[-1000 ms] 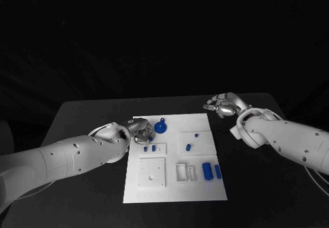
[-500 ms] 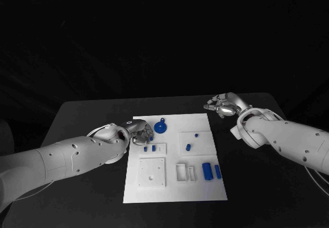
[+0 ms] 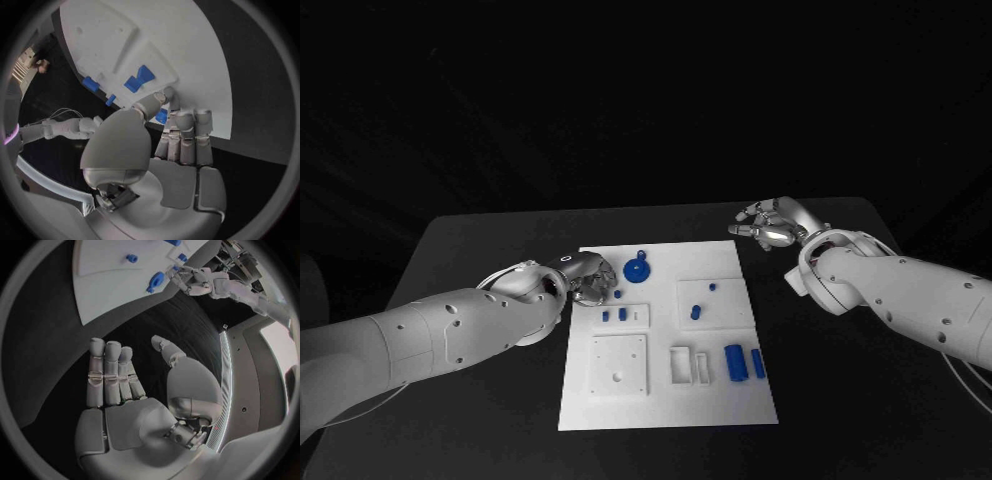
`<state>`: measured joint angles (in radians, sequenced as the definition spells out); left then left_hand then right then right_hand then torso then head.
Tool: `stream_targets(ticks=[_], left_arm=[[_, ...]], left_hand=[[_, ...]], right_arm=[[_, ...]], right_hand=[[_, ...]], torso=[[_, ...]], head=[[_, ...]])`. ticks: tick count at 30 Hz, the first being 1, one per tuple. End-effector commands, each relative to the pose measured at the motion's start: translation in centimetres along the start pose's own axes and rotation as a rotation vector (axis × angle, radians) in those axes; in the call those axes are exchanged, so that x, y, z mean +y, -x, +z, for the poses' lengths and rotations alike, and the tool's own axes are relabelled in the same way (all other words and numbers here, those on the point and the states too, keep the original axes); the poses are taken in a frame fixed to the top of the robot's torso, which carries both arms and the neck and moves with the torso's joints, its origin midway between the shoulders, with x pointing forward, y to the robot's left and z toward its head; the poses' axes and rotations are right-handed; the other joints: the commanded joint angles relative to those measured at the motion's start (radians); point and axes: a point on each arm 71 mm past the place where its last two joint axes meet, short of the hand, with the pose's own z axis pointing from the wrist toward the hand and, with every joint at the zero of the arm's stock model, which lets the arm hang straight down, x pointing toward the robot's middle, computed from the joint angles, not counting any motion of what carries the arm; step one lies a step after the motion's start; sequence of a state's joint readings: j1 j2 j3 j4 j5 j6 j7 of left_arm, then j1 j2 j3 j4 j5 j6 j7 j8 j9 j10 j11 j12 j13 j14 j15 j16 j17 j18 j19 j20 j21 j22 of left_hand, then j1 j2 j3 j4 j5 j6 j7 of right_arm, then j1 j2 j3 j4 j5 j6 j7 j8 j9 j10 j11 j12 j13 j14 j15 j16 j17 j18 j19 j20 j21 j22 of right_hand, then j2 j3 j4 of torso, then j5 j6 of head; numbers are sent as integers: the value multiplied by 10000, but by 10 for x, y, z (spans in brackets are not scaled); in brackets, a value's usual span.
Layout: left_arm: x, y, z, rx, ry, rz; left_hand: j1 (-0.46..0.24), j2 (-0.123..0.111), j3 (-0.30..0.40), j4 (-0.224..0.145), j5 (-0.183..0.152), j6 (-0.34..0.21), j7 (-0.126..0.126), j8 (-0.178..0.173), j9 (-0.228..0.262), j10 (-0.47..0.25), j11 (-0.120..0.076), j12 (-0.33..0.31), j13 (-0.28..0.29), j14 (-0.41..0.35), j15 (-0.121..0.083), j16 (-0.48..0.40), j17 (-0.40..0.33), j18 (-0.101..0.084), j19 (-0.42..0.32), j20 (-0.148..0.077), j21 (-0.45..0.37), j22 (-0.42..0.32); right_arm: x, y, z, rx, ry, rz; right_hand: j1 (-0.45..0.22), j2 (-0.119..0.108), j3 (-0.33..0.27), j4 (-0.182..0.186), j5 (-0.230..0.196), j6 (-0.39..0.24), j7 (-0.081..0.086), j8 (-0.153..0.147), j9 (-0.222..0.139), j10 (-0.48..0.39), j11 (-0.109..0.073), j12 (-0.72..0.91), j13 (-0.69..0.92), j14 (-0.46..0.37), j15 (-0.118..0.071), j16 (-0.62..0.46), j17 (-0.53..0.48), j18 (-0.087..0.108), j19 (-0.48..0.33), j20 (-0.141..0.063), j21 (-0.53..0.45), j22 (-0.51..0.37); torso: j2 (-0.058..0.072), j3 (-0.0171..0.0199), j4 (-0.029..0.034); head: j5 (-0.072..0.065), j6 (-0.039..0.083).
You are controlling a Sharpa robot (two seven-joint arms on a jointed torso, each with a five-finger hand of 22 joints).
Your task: Assemble the parts on the task board
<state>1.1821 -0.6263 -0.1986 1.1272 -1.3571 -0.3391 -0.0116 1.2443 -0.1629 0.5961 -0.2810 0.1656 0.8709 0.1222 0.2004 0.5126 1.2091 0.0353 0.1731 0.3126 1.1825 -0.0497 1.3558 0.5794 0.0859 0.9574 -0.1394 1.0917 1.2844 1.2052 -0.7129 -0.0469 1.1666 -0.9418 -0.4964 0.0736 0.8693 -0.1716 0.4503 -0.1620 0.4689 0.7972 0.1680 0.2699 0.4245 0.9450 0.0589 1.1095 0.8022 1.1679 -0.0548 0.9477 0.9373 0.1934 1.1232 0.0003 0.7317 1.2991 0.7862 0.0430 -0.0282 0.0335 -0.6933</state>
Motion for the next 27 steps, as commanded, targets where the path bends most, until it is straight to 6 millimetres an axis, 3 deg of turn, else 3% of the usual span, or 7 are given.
stream_targets(ticks=[1,8,13,16,21,24,27], left_arm=[[14,-1,-3,-46,564,-225],[29,30,-4,-1262,1050,-2423],[38,44,-11,-1756,1788,-6514],[41,50,-16,-2085,1648,-8001],[41,52,-24,-2307,1648,-10327],[37,52,-27,-2313,1294,-10934],[31,51,-28,-2188,991,-11278]], left_hand=[[123,10,81,-10,-60,2,58,-1,-6,-398,372,-22,-172,3,86,-13,-17,553,-25,-13,-54,-16],[-77,86,63,135,-78,272,229,224,51,-134,295,89,-125,3,17,-49,-59,571,19,-22,-47,-15],[-619,135,66,436,-82,122,348,226,14,-367,409,-59,-188,-535,127,-940,-498,433,-449,88,-593,-259],[-835,168,10,492,-103,111,462,292,21,-435,459,-98,-199,-673,186,-1512,-781,330,-670,160,-965,-453],[-1159,299,-97,486,-118,100,431,416,44,-438,541,-107,-196,-1094,289,-2748,-1339,92,-1198,310,-1741,-844],[-1361,439,-5,351,-178,117,387,571,110,-378,672,-207,-250,-1929,740,-4825,-2170,-326,-2235,684,-2801,-1297],[-1378,535,-70,220,-187,75,362,661,135,-321,651,-314,-305,-1784,879,-5691,-2342,-364,-2347,784,-3085,-1397]], right_arm=[[2,-3,-1,356,191,-177],[4,-13,-4,1708,344,-591],[9,-22,-9,2896,695,-1847],[15,-27,-11,3046,1157,-3028],[23,-36,-12,3146,1728,-5101],[25,-43,-15,3203,1882,-5811],[29,-48,-15,3000,1951,-6325]], right_hand=[[373,51,161,-308,-215,-27,39,10,-11,-118,1,-175,-109,-61,52,-169,-59,679,-73,92,-159,-45],[1073,72,1106,-756,-1199,64,105,102,-10,-156,75,-1849,-1249,-315,175,-1027,-428,665,-404,454,-941,-413],[1566,135,1758,-1094,-1580,274,98,276,67,-158,191,-3544,-2271,-356,278,-1682,-730,684,-478,610,-1430,-676],[1719,59,2063,-1166,-1985,475,152,490,240,-32,340,-5493,-3470,-7,310,-1748,-706,684,-153,546,-1480,-715],[2328,-132,2549,-1167,-2774,643,22,664,445,817,247,-6902,-4178,376,288,-1757,-534,684,221,412,-1450,-601],[2467,-316,2731,-1085,-3124,679,-7,679,473,881,280,-7429,-4407,626,305,-1673,-429,684,462,321,-1337,-506],[2534,-469,2883,-967,-3422,687,-27,659,453,809,364,-7879,-4651,814,357,-1589,-331,684,628,235,-1229,-410]], torso=[[-4,1,11],[-11,-1,0],[-33,0,-6],[-42,-14,30],[-49,-17,41],[-57,-32,26],[-53,-34,23]], head=[[-16,46],[-38,157],[-44,172],[-116,210],[-140,224],[-140,263],[-139,294]])
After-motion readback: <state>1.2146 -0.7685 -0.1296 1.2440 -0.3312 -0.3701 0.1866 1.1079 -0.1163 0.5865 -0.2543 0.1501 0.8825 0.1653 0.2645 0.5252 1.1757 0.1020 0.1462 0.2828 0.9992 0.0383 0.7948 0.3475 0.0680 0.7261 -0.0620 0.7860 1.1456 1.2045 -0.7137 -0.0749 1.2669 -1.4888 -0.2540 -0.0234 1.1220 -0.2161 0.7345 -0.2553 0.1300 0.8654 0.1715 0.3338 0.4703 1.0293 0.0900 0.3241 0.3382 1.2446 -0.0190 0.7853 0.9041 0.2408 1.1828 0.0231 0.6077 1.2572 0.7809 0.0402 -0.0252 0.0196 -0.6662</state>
